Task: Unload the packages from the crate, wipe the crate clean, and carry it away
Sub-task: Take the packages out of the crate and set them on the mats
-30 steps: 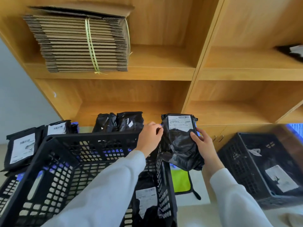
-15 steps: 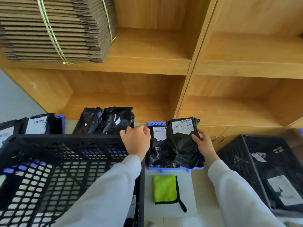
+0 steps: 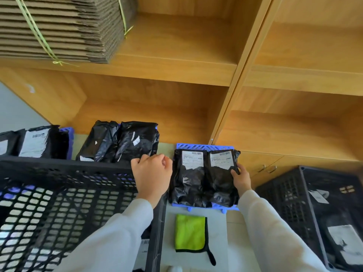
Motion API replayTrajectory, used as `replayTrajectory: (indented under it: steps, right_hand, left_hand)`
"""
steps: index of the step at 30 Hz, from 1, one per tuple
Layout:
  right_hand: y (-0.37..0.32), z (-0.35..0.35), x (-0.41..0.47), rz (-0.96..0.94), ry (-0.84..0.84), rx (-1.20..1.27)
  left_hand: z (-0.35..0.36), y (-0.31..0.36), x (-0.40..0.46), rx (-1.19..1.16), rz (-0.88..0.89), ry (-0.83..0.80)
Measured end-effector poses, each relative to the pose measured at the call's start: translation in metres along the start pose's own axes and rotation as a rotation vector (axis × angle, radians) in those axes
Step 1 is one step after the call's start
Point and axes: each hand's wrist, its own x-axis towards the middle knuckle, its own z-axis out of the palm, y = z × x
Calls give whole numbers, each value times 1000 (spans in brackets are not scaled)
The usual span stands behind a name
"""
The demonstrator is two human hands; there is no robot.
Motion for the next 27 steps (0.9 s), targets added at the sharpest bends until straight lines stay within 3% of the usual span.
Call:
replayTrajectory:
  steps: [10, 18, 23, 27]
  right_hand:
    - [4, 6, 3, -1, -30, -237]
    - [-4, -22, -41, -143, -16, -286]
    - [-30, -31, -82, -255, -85, -210]
    - [-55, -28, -121, -321, -104, -195]
  left_hand:
    - [1, -1, 1, 34, -1, -33]
    - [-5, 2, 0, -31, 29, -22]
    - [-9, -6, -1, -67, 62, -146]
    - [-26, -33, -4, -287, 272, -297]
